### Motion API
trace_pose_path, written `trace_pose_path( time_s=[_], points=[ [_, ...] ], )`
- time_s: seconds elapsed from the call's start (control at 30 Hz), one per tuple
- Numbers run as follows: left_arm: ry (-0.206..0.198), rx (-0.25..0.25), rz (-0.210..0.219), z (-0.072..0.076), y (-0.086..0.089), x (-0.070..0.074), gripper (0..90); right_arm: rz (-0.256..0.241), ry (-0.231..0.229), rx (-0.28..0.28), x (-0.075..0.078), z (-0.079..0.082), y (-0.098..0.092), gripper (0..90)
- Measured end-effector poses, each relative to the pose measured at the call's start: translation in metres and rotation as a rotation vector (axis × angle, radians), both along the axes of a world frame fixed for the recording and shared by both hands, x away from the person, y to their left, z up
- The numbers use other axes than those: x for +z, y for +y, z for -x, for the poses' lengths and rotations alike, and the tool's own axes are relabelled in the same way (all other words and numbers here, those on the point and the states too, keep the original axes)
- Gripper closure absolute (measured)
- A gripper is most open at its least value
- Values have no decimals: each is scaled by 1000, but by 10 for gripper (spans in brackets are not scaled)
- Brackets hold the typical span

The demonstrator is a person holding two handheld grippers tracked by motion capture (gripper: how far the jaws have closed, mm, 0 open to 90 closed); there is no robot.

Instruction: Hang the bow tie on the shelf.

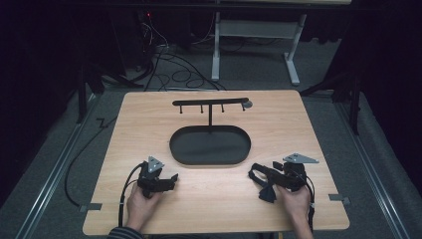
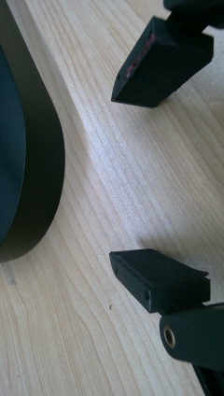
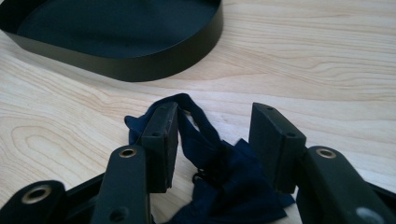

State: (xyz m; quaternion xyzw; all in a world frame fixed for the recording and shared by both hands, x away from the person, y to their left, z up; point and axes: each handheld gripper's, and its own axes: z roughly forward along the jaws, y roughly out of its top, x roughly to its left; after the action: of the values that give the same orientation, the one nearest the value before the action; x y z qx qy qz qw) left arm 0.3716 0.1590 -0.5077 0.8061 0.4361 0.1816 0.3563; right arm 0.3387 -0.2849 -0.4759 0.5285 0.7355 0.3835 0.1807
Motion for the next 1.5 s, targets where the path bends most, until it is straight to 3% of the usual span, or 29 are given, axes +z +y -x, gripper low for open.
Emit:
trace_pose_path(
  time_s=[0.4, 0.73, 0.93, 1.07, 1.3, 1.5],
  points=[
    [0, 0, 1, 0, 0, 0, 200, 4, 42, 15, -9, -12, 10, 555],
    [0, 0, 0, 0, 0, 0, 200, 47, 83, 31, -18, -18, 12, 681],
    [0, 0, 1, 0, 0, 0, 200, 61, 77, 34, -19, -16, 10, 788],
    [0, 0, 1, 0, 0, 0, 200, 101, 59, 28, -20, -14, 12, 850],
    [0, 0, 0, 0, 0, 0, 200, 122, 40, 29, -21, -12, 14, 874],
    [0, 0, 0, 0, 0, 0, 200, 106, 26, 22, -20, -10, 12, 881]
  ],
)
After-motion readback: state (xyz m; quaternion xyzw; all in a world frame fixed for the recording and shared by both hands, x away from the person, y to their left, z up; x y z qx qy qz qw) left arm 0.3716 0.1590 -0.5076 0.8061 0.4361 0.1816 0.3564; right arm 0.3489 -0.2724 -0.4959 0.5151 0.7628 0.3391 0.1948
